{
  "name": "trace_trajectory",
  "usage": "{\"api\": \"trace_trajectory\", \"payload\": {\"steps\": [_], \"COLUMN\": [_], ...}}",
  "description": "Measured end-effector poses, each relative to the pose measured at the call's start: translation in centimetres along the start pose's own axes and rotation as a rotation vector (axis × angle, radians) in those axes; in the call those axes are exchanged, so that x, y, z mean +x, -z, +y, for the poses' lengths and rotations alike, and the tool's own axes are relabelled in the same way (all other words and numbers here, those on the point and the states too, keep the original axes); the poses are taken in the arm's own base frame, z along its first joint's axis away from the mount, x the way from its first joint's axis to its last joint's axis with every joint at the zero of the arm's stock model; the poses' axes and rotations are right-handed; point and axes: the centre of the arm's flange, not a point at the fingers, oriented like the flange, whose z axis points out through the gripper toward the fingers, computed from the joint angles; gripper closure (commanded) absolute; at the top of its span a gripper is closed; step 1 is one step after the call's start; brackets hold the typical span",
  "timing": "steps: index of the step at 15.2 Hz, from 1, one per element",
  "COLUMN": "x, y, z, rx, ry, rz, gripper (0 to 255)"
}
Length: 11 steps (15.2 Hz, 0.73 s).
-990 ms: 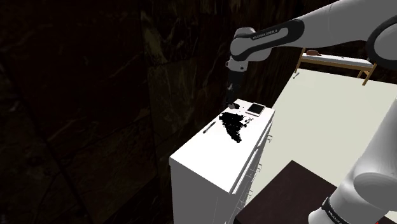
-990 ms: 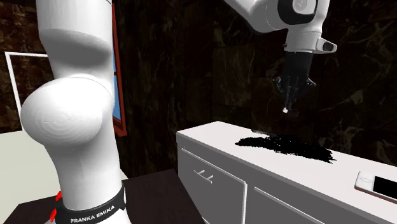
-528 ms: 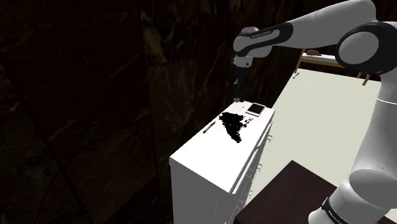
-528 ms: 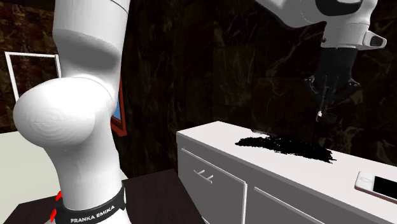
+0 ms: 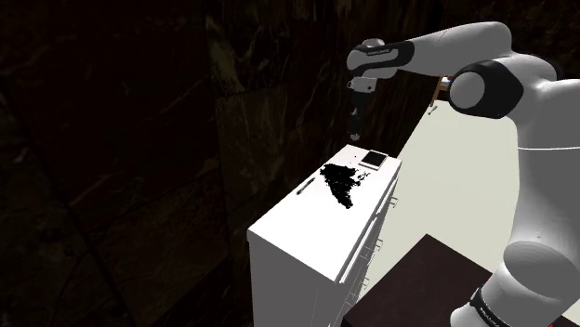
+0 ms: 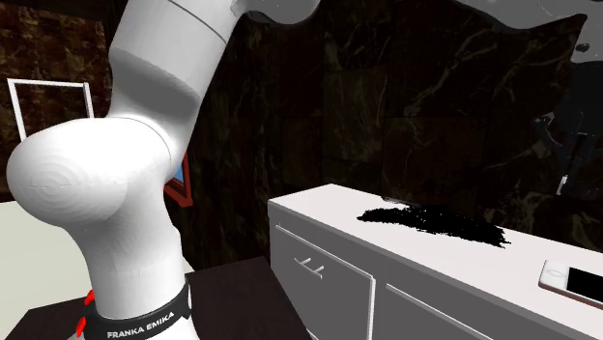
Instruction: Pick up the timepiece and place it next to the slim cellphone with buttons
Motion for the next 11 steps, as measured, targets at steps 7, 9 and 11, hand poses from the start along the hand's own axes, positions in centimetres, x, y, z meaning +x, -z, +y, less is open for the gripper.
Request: {"api": "trace_trajectory", "payload": {"steps": [7, 9, 11], "x": [0.2, 0.2, -0.1], "y": [-1.2, -1.2, -2.8], "z": [1.7, 2.0, 2.8], "rx": [0.049, 0.038, 0.046], "ry": [0.007, 0.003, 0.004], "rz": [-0.048, -0.034, -0.043], "gripper": [255, 255, 255]}}
